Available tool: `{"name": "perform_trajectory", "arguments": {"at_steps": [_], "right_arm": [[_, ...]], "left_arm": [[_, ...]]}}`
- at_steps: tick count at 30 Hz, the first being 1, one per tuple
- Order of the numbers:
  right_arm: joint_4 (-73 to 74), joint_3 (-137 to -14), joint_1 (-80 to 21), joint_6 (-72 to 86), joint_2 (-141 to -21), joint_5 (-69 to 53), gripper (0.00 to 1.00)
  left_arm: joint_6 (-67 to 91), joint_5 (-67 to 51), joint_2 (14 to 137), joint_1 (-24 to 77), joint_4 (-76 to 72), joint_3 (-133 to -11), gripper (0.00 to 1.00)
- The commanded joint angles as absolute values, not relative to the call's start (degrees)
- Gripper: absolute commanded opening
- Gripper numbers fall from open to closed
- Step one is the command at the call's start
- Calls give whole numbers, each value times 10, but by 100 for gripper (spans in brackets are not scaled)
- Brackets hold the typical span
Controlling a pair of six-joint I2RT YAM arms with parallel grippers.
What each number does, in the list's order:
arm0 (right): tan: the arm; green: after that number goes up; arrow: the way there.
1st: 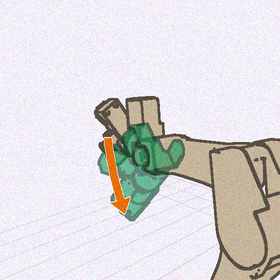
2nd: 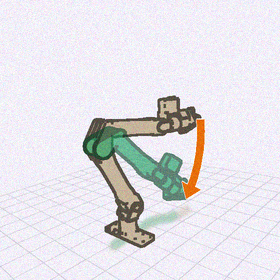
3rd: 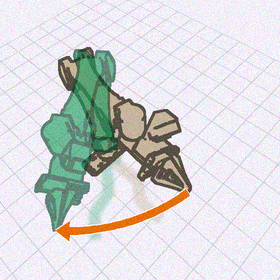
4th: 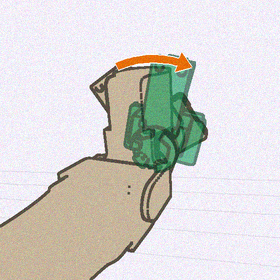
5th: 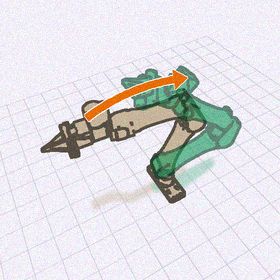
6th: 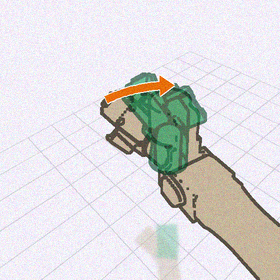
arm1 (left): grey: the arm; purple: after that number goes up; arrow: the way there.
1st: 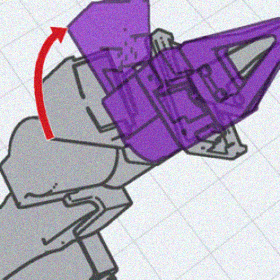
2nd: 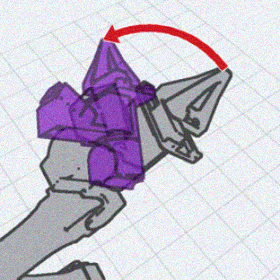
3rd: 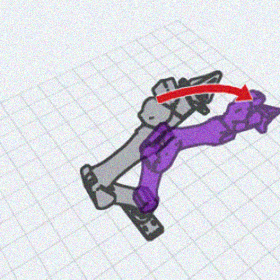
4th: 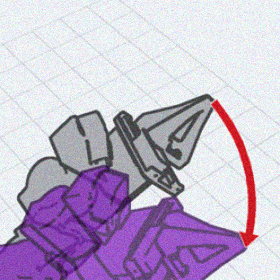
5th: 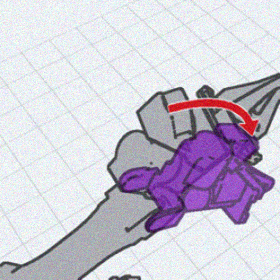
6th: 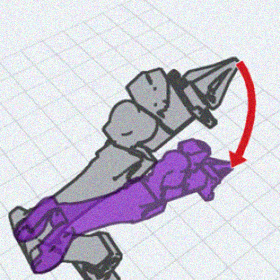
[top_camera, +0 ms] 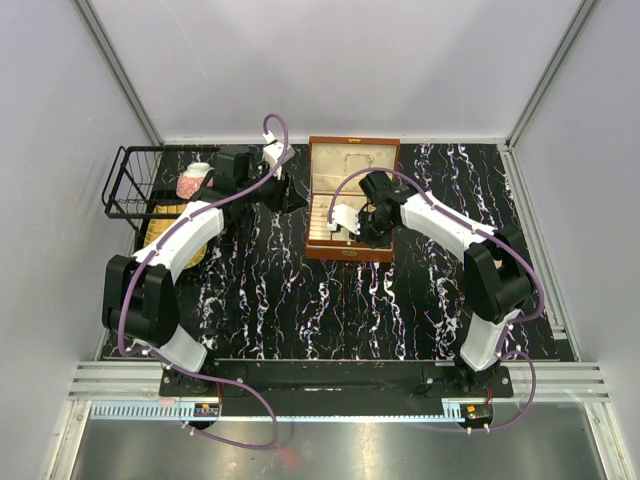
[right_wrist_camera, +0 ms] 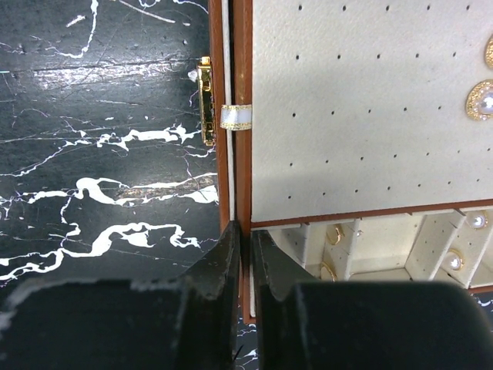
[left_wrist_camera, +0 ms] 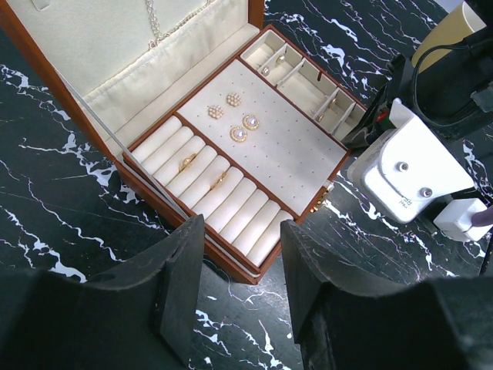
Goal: Organize the mixed jewelry
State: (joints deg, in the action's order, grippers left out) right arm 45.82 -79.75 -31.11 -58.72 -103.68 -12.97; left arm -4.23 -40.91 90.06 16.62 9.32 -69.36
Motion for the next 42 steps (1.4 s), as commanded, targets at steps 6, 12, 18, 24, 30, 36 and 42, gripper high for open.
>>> {"name": "perform_trajectory", "arguments": {"at_steps": [6,12,18,24,30,36,42], "right_arm": [[420,-802,-309,-600,-1026,-139,16],[418,-805,-307,-603,-1029,-129,25],[417,-805,-304,-605,-1030,-124,34],[417,-812,-304,-585,-1008,-126,39],[396,-811,-297,-526,-972,-146,41],[352,-800,-286,-446,-936,-136,53],[319,-769,-276,-405,-897,-131,69]], "left_arm": [[-50,-427,894,168,62,-694,47],[-49,-431,896,168,62,-698,47],[-49,-432,896,168,63,-698,47],[-40,-410,896,168,53,-700,47],[-17,-365,907,167,25,-710,49],[-9,-328,930,175,2,-741,59],[-4,-299,980,179,3,-803,73]]}}
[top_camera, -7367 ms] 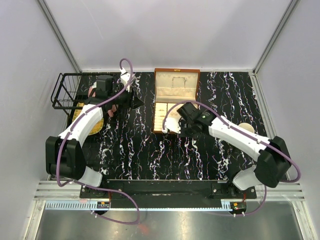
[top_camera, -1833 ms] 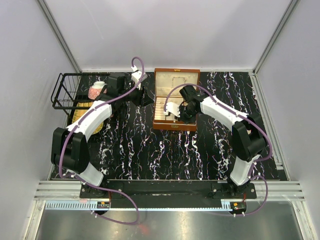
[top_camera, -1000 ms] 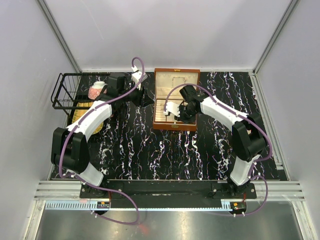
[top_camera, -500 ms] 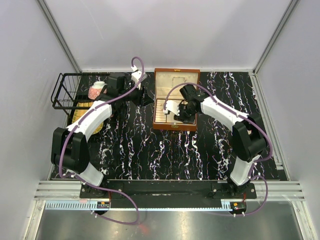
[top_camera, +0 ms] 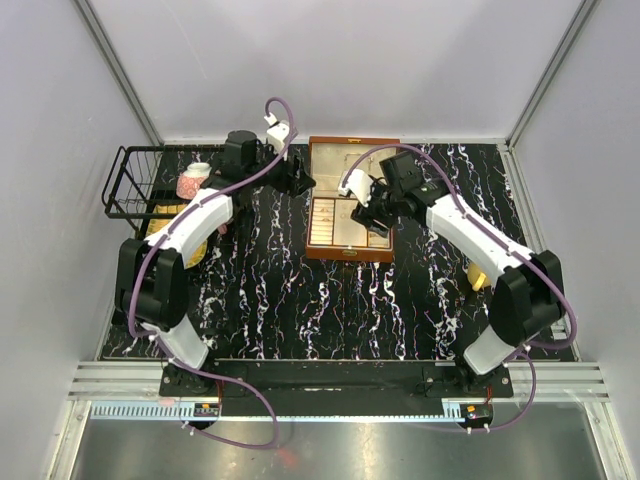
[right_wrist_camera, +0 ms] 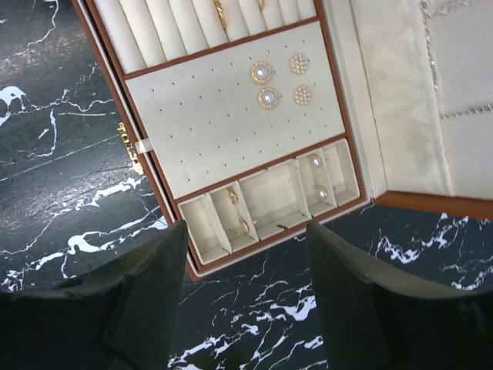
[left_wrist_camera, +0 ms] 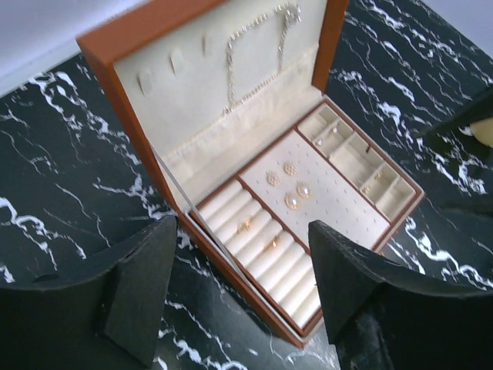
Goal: Organize the mixed jewelry
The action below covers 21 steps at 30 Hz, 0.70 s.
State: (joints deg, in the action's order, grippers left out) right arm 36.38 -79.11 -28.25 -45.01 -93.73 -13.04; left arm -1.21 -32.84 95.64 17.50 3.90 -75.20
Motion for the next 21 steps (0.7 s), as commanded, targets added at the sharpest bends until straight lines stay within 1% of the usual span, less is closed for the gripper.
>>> {"name": "perform_trajectory", "arguments": {"at_steps": [1,2,4,6,14,17,21], "right_arm": [[316,-764,-275,-397,-887,-130,70],[311,-759,-272,-391,-883,-130,70],[303,-749,-266,-377,-871,-130,79],[296,-739,-260,-368,-864,-132,82],[288,-718,-250,-334,-843,-128,82],[289,-714,-250,-326,-838,-115,82],[290,-707,-249,-322,-829,-105,82]], "left_arm": [[-5,-294,986,179,4,-811,74],[-5,-290,999,180,6,-824,74],[-12,-280,1012,180,13,-843,77],[-20,-275,1031,180,18,-863,78],[-65,-238,1096,180,16,-940,88],[-77,-252,1113,180,3,-953,90],[-99,-302,1139,180,-9,-976,91]]}}
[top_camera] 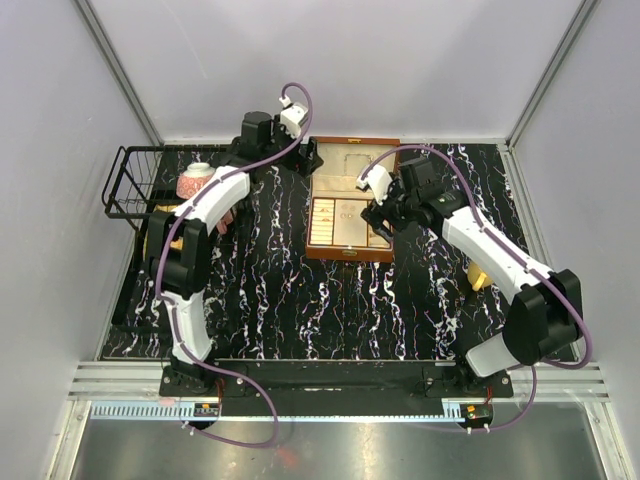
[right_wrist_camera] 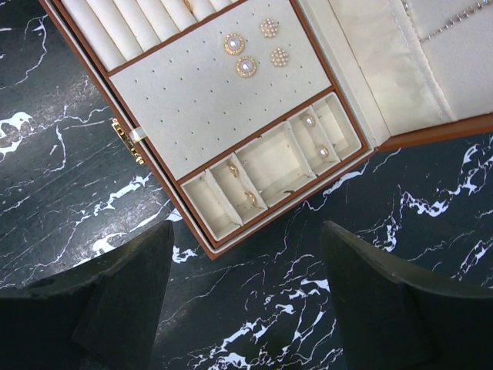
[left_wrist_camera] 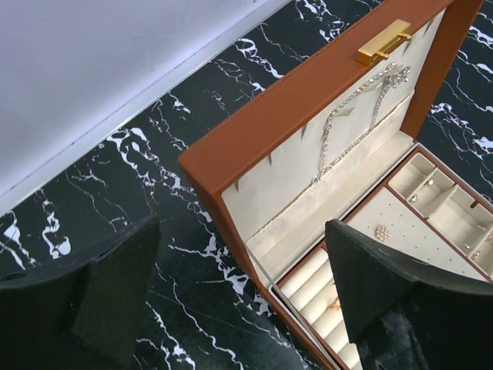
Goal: Organize the mixed jewelry
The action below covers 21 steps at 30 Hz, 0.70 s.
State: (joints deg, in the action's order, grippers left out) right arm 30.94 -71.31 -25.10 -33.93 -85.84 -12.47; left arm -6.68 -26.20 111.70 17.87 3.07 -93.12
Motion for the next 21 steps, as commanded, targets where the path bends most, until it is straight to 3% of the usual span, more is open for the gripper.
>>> {"name": "perform_trajectory", "arguments": {"at_steps": [1,12,21], "right_arm": [[293,-706,-250,-320,-824,-105,83],[297,-693,-250,-309,-806,-85,82],[277,-664,-249,-298,-786,-89,81]], "left_arm": [[-110,-317,1151,179,-6,-989,91],[-133,-500,1147,180,27,-991,91],[-159,-468,1031,180,6,-861,91]]}}
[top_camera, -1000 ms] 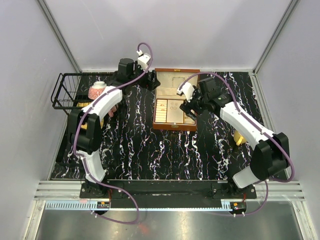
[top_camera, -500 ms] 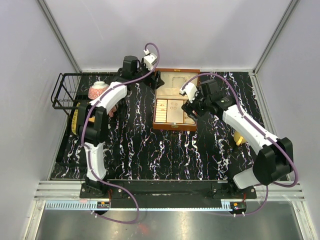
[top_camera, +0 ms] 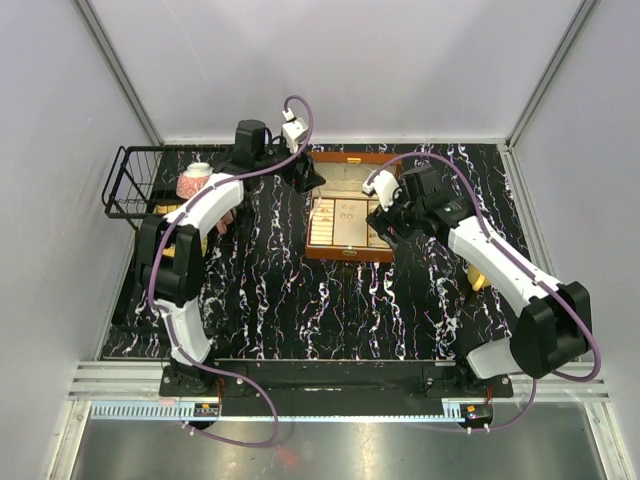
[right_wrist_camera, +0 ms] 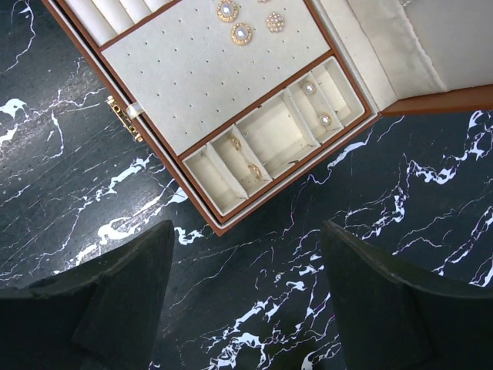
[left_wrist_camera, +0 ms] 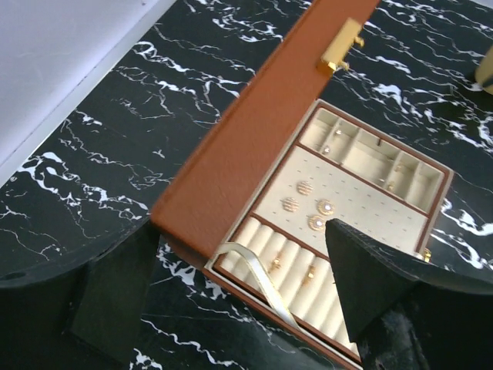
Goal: Organize the mixed jewelry
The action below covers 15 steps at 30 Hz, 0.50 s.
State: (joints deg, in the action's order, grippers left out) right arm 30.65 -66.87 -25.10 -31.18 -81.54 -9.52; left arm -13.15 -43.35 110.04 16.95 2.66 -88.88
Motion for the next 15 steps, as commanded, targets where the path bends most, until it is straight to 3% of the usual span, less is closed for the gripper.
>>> {"name": "perform_trajectory", "arguments": {"at_steps": [1,15], "right_arm": [[278,-664,-249,-297,-783,-89,81],[305,-672,-248,-296,-725,-94,82]], "left_arm": [[-162,-466,1014,179,10,-847,91],[-138,-439,887,199,25,-694,91]]}}
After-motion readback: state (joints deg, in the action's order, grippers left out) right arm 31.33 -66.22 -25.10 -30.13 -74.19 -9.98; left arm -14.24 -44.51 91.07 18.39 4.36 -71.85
